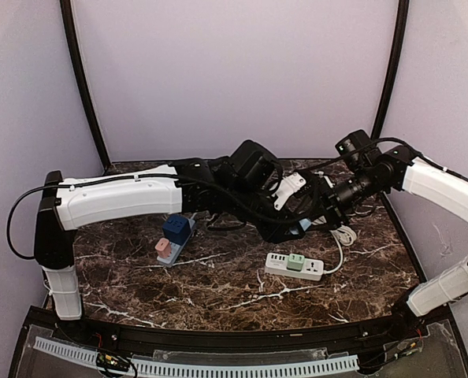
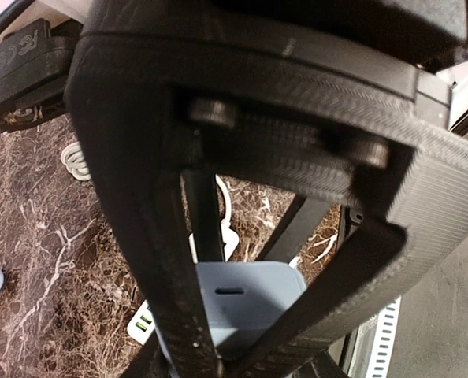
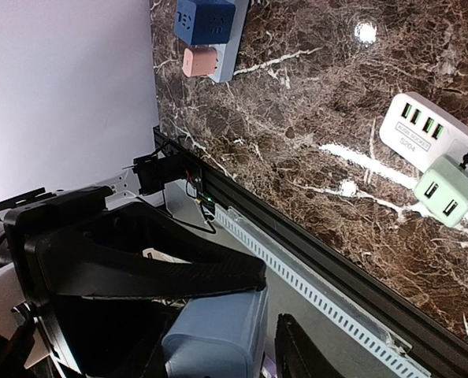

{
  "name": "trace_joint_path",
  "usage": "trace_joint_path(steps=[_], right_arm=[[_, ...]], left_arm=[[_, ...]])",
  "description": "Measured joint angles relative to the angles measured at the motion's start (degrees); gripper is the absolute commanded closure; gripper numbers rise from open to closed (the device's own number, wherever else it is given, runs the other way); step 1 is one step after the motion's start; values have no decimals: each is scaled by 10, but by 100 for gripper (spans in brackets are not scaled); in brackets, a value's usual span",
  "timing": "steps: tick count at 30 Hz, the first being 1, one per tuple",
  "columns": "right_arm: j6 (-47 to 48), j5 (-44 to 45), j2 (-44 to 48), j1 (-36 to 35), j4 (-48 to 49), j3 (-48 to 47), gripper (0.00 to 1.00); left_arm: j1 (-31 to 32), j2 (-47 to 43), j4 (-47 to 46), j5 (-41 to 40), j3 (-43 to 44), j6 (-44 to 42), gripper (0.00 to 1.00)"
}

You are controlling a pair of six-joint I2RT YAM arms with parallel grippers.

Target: Insert the plug

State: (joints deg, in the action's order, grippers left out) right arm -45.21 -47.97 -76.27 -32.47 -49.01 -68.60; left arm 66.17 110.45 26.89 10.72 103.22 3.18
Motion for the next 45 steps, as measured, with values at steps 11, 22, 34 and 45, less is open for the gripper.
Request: trace_joint_path(steps=[11,22,34,45], right_arm=[[30,8,-3,-1,-11,6,96],[40,20,-5,-2,-24,5,100],[45,55,-15,2,-41,-15,100],[74,70,-33,39,-57,-63,100]], left_arm=[[0,14,13,10,9,2,87],[1,21,24,10,19,0,4],[7,19,31,9,5,-4,1],[7,-27,26,5,-98,5,1]])
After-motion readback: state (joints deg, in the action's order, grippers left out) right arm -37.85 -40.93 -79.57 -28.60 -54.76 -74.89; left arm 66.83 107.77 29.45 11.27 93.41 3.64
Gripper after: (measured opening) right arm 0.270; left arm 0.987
